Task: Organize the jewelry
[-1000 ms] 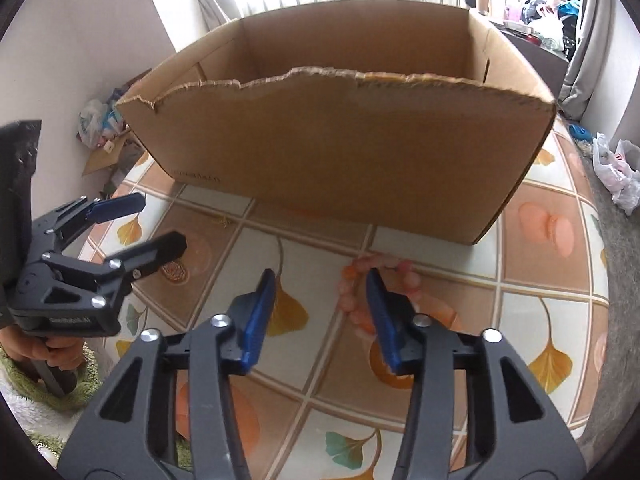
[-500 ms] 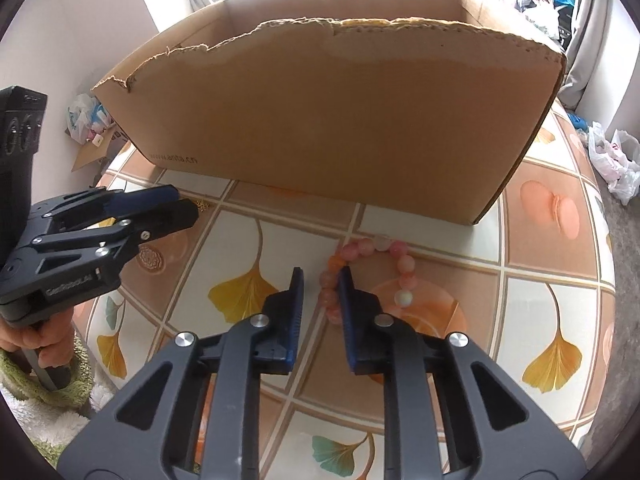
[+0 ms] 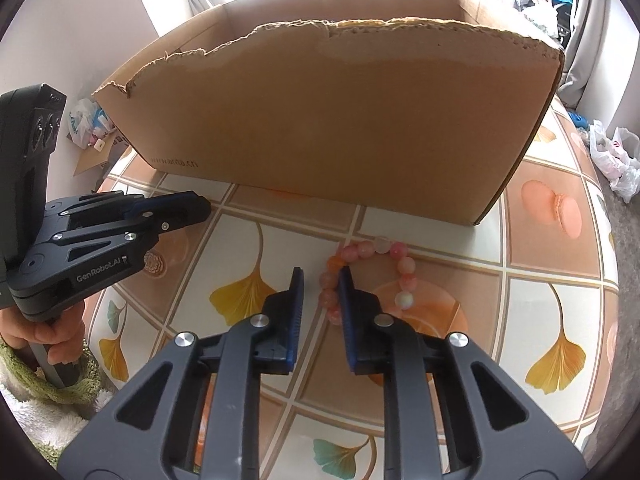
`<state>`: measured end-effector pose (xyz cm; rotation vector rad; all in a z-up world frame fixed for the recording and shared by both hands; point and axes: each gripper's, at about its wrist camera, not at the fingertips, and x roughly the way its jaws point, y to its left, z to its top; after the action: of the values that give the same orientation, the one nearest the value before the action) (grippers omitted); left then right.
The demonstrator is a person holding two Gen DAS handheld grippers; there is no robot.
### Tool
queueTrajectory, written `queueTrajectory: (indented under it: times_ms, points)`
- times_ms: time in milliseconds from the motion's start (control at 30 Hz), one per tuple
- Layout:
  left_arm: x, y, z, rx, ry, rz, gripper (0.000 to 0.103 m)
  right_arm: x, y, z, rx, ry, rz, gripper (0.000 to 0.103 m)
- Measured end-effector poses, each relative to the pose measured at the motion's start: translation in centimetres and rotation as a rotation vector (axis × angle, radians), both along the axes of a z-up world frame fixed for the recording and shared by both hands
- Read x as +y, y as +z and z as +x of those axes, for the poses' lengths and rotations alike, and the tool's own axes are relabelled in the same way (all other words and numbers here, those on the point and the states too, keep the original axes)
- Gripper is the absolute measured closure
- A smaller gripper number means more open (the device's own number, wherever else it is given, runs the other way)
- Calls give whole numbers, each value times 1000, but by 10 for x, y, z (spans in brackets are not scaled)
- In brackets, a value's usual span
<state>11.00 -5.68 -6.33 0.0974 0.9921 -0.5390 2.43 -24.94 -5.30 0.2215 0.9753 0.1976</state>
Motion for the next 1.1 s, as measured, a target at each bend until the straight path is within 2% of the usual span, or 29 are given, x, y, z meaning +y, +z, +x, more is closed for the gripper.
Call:
queueTrajectory:
  times_ms: [133, 233, 367, 533, 900, 1100]
  points:
    - [-5, 0, -2, -26, -7, 37, 90, 1, 1, 0, -3, 0, -8, 86]
    - [-9, -1, -3, -54, -5, 71, 96, 7, 0, 3, -5, 1, -21, 86]
    - [-10, -1, -4, -62, -11, 74, 98, 16, 0, 6, -7, 9, -50, 86]
    - [-6, -1, -5, -51, -18, 47, 100, 25, -2, 11, -6, 4, -89, 94]
    - [13, 16, -14, -67, 14, -29, 101, 13, 1, 10, -15, -27, 12, 94]
    - [15, 17, -14, -51, 5, -46, 100, 12, 2, 11, -23, -29, 20, 94]
